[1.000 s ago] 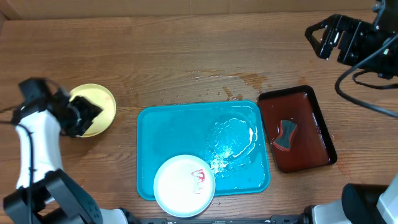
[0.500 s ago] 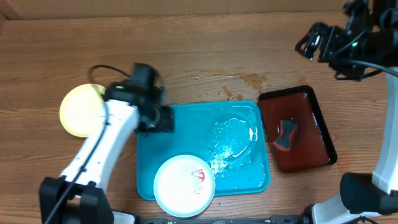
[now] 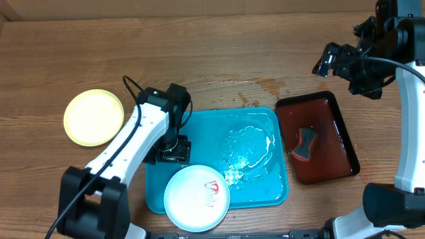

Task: Clean dirty plates on tray and stack at the side
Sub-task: 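Grasp the rim of the white plate with the left gripper and drag it up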

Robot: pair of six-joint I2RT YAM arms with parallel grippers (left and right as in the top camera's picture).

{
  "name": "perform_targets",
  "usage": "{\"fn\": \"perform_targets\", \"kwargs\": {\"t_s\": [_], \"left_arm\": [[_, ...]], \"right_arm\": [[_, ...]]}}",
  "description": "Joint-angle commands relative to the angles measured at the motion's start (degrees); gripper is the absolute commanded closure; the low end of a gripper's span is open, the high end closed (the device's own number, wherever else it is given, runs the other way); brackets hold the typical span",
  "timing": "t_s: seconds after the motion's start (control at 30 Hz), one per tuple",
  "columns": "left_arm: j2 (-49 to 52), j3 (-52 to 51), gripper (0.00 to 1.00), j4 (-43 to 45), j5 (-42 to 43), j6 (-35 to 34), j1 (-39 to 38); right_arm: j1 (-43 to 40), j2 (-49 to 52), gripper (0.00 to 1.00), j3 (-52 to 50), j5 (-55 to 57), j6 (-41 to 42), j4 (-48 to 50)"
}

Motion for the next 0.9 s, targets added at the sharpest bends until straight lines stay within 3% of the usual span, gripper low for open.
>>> {"fn": "perform_targets", "kwargs": {"t_s": [0.0,0.17,0.43,0.47,0.53,0.57,0.87], "left_arm": [[2.14,-2.62,0.22,0.33,4.39,1.64,0.22],[4.0,-10.16,0.34,6.43,5.84,0.76,0.22],[3.93,-19.39,0.35,12.28,10.05,0.94,0.26],[3.93,-20.22,0.44,12.85,11.04,0.98,0.26],[3.93,-21.4,0.8,13.86,11.56,-0.07,0.31],[3.93,-21.7,0.93,14.25,11.67,-0.5,0.31],[3.93,-21.18,0.96,20.96,10.75,-9.07,0.35]], "right_arm": [[-0.11,-0.15,0.0,-0.09,0.57,-0.48,0.33],[-0.11,-0.15,0.0,-0.09,0.57,-0.92,0.28],[-0.11,-0.15,0.0,-0.09,0.55,-1.66,0.39],[-0.11,-0.15,0.0,-0.09,0.55,-1.75,0.48],[-0.11,-0.15,0.0,-0.09,0.52,-1.75,0.52],[-0.11,-0.15,0.0,-0.09,0.52,-1.77,0.5],[-0.11,-0.15,0.0,-0.09,0.55,-1.77,0.57]]}}
